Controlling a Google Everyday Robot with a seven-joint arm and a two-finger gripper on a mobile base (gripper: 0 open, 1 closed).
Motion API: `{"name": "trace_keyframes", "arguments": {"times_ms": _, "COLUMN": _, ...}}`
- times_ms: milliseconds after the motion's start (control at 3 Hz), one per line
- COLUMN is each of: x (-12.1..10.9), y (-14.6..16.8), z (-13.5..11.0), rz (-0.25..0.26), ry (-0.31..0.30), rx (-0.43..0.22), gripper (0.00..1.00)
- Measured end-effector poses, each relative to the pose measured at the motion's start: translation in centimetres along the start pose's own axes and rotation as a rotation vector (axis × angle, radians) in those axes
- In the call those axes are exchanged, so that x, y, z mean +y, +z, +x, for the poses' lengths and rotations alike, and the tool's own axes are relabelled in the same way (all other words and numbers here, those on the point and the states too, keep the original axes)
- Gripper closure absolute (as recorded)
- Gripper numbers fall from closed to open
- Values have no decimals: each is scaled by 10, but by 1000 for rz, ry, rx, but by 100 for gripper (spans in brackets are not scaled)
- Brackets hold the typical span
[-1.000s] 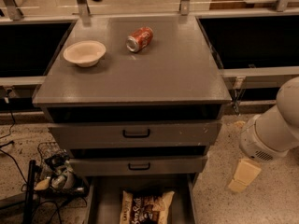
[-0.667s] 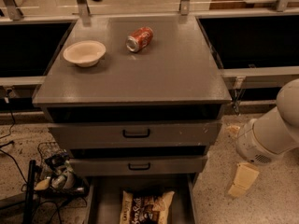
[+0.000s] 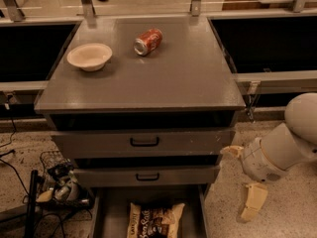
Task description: Pick brown chip bag from bottom drawer and place on counter
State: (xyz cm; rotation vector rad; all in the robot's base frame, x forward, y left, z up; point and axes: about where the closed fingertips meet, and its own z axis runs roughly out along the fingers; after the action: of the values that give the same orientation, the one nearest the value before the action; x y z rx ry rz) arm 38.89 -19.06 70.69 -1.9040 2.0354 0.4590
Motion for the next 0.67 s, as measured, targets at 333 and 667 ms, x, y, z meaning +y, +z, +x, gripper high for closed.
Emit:
{"name": "trace_keyframes", "arguments": {"times_ms": 333, "x": 1, "y": 2, "z": 0, "rz": -7, "ry": -8, "rx": -5, "gripper": 0}}
{"name": "trace_keyframes", "arguments": {"times_ms": 667, "x": 3, "y": 29, "z": 13, "rz": -25, "ry": 25, "rx": -17, "gripper": 0}}
